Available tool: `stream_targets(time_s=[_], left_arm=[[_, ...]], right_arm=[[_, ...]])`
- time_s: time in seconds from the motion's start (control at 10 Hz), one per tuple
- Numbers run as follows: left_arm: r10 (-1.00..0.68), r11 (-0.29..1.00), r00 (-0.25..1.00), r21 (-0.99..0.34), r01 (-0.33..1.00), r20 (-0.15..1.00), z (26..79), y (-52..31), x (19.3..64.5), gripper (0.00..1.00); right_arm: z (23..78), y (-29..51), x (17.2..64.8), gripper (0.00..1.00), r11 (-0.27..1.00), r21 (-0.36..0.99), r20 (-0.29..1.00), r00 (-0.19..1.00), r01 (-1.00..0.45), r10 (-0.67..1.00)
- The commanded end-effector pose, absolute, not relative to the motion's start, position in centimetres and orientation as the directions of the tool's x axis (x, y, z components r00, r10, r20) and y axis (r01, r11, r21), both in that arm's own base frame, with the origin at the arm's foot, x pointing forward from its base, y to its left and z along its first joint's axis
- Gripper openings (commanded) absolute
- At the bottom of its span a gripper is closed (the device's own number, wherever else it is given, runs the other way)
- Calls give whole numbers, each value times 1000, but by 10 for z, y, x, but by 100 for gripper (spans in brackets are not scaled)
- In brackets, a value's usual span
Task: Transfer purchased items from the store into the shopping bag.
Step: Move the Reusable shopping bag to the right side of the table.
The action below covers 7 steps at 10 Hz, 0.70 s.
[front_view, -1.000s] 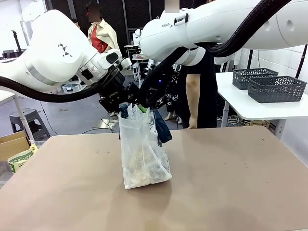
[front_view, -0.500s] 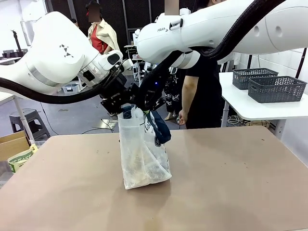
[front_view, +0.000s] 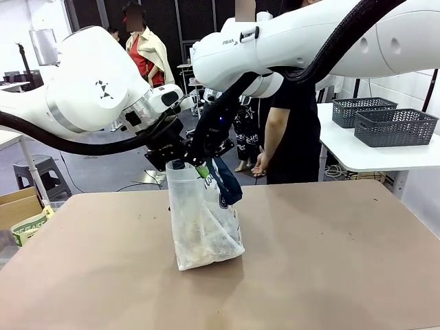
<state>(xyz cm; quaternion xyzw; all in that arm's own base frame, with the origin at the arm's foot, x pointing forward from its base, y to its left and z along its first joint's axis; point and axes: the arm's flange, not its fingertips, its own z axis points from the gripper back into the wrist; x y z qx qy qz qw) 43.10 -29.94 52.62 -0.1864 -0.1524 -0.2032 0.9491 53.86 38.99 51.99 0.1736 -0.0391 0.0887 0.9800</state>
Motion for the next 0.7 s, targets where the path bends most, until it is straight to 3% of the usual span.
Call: stream_targets(time_s=[0.0,0.1,0.2,0.6], left_arm=[[-299,865,879,-285,414,371,526,-301,433,25],[-293,865,881,-289,410,372,527,-300,434,5],[-284,867,883,-293,403,374,527,-299,434,0],[-275,864,886,-308,398,373,530,-291,431,0]], right_arm=[[522,392,539,0,923,343,109,983,-176,146],[522,393,538,0,923,341,105,983,-176,148],[522,391,538,0,924,341,100,984,-175,149],[522,383,537,0,917,341,86,979,-205,187]])
